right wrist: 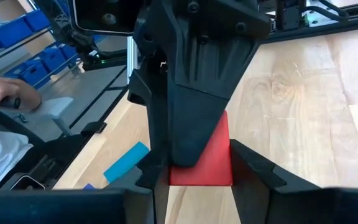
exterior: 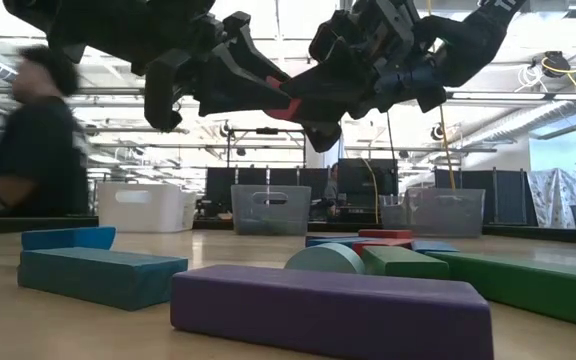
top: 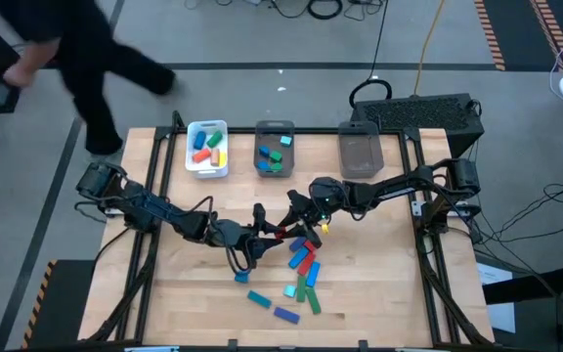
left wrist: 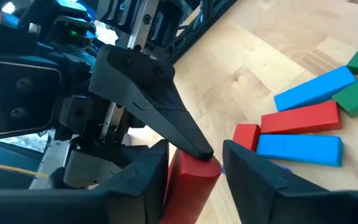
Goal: Sort blocks by size
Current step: Put the red half circle block into the left black bin
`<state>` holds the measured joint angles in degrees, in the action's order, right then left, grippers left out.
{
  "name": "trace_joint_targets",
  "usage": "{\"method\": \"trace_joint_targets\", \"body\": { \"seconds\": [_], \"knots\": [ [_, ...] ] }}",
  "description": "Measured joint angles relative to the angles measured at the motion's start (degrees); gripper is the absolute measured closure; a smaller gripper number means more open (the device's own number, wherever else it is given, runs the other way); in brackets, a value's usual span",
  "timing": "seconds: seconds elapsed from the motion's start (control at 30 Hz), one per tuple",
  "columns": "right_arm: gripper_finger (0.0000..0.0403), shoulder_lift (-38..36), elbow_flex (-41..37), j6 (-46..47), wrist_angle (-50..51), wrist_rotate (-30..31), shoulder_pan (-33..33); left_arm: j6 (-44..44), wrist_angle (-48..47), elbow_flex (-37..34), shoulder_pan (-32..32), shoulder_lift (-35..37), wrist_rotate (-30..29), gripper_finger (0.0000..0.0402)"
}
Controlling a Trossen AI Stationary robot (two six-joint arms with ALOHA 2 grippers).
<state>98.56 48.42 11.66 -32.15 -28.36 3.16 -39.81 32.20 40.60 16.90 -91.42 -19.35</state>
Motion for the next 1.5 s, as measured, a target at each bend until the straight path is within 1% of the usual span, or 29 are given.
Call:
{"method": "trace_joint_targets", "body": {
  "seconds": [0.17, 0.27, 0.53, 0.83, 1.1, 1.23, 1.33, 1.5],
  "knots": [
    [0.0284, 0.00, 0.00, 0.67, -0.05, 0.01, 0.00, -0.13, 0.01, 0.00, -0.38, 0.00, -0.03, 0.0283],
    [0.0284, 0.00, 0.00, 0.94, -0.08, -0.04, 0.00, -0.15, 0.18, 0.00, -0.36, 0.00, -0.02, 0.0290],
    [0.0284, -0.04, 0.00, 0.87, -0.30, -0.26, 0.04, 0.39, 1.92, -0.11, -0.34, -0.08, -1.15, 0.0275],
    [0.0284, -0.07, 0.00, 0.90, -0.62, -0.28, 0.04, 4.86, 2.48, -0.11, -0.32, -0.11, -1.43, 0.0273],
    [0.0284, -0.07, -0.01, 0.94, -0.75, 0.15, 0.04, 4.81, 1.21, 0.02, -0.38, -0.09, -2.03, 0.0272],
    [0.0283, -0.05, -0.04, 0.94, -1.34, 0.43, 0.08, 4.78, 1.04, 0.05, -0.32, -0.07, -3.67, 0.0272],
    [0.0275, -0.04, -0.07, 0.76, -2.37, 0.61, 0.13, 4.52, 0.57, 0.07, -0.30, 0.60, -4.77, 0.0279],
    [0.0242, -0.04, -0.03, 0.84, -5.06, 0.76, 0.67, 4.83, 0.75, 0.20, -0.42, 1.94, -5.55, 0.0295]
  ]
}}
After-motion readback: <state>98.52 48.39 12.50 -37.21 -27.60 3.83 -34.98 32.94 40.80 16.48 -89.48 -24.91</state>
